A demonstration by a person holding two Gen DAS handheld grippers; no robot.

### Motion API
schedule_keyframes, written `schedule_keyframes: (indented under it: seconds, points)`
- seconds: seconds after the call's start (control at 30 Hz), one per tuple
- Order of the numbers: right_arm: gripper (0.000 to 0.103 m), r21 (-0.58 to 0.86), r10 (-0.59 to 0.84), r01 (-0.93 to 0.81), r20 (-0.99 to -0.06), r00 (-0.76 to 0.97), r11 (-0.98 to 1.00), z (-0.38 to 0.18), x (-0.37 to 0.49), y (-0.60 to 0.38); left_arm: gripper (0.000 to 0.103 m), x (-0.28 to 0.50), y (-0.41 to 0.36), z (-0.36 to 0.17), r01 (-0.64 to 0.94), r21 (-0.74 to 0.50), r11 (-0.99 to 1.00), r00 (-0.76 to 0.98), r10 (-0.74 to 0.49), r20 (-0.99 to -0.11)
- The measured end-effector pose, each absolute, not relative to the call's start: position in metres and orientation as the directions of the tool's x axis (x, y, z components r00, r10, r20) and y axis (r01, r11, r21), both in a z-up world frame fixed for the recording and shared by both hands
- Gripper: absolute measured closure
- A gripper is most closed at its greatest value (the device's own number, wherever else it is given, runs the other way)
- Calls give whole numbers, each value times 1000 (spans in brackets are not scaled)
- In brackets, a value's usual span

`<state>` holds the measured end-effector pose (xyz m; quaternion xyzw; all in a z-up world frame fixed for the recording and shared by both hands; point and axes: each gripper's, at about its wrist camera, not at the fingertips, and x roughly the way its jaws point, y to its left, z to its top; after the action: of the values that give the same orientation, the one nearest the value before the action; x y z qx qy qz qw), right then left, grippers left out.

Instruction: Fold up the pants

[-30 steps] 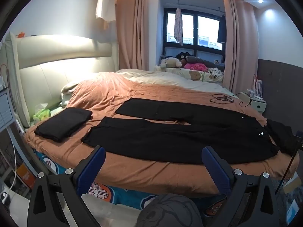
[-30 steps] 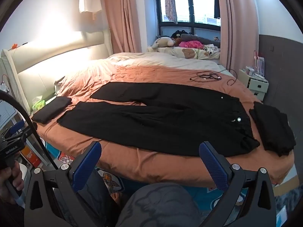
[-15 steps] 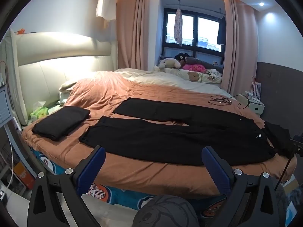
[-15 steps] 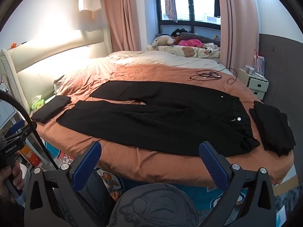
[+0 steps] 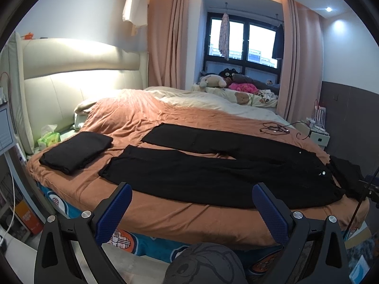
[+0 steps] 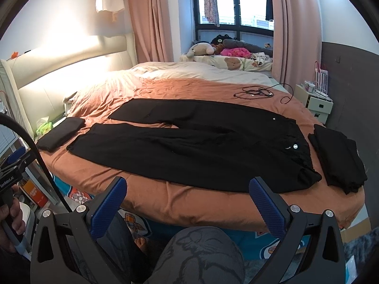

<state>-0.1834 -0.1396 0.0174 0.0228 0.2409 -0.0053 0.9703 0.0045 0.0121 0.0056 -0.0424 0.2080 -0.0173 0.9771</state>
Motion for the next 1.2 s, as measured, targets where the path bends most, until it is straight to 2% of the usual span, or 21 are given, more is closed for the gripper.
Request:
schedule_keyframes:
  seconds: [1.2]
  points:
    - [0,64,-28,70,-502,865,995,10,-166,-148,1,9,11,11,16,-82,996,912,-49,-408]
